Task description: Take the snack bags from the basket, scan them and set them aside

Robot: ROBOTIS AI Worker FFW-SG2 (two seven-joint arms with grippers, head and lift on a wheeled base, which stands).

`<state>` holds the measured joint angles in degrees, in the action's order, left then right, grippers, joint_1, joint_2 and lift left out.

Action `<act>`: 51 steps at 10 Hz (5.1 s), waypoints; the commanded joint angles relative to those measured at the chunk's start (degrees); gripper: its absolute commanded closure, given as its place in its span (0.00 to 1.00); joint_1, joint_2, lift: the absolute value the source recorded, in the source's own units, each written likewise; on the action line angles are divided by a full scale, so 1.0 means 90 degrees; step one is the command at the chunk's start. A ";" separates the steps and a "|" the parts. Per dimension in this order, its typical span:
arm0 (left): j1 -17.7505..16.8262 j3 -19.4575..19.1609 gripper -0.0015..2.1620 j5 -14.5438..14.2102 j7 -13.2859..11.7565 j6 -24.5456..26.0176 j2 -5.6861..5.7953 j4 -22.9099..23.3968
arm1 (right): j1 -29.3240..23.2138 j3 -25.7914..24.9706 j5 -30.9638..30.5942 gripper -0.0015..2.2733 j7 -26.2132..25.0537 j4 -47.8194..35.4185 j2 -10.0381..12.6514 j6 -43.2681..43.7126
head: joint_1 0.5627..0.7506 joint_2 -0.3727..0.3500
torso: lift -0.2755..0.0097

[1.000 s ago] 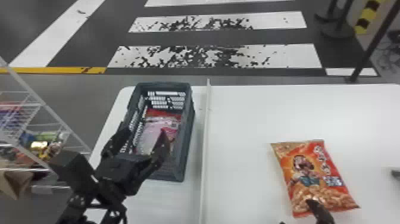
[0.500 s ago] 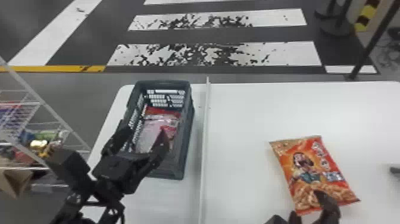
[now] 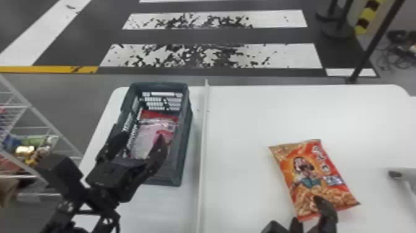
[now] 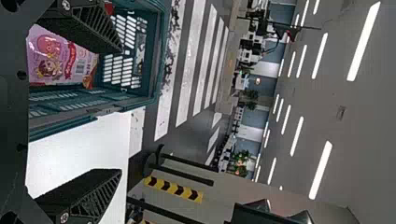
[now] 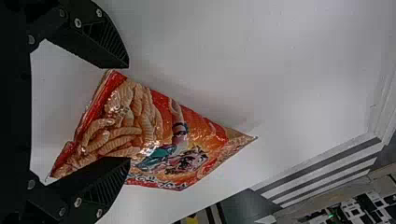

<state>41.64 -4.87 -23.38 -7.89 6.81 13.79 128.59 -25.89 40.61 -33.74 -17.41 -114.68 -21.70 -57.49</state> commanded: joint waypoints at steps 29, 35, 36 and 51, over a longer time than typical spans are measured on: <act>-0.0017 0.0013 0.04 -0.0097 -0.0305 0.0255 0.0089 -0.0010 | -0.1352 -0.6367 1.0126 0.99 -0.0282 -0.2961 0.1044 0.0610 | 0.70 0.36 | 0.70; -0.0037 0.0023 0.04 -0.0068 -0.0296 0.0255 0.0206 0.0039 | -0.1313 -0.7344 1.2108 0.99 0.0079 -0.2170 0.1454 0.0727 | 0.70 0.49 | 0.70; -0.0037 0.0033 0.04 -0.0078 -0.0296 0.0255 0.0206 0.0029 | -0.1303 -0.7334 1.1971 0.99 0.0030 -0.1838 0.1454 0.0864 | 0.70 0.45 | 0.70; 0.0041 0.0160 0.04 -0.0039 -0.0305 0.0255 0.0196 0.0068 | -0.0874 -0.6533 0.7206 0.04 0.3331 -0.1555 0.1415 0.1060 | 0.70 0.34 | 0.70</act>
<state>41.98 -3.52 -23.74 -10.64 9.10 15.48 129.18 -34.18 -18.28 32.36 12.26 -129.01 -8.99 -48.03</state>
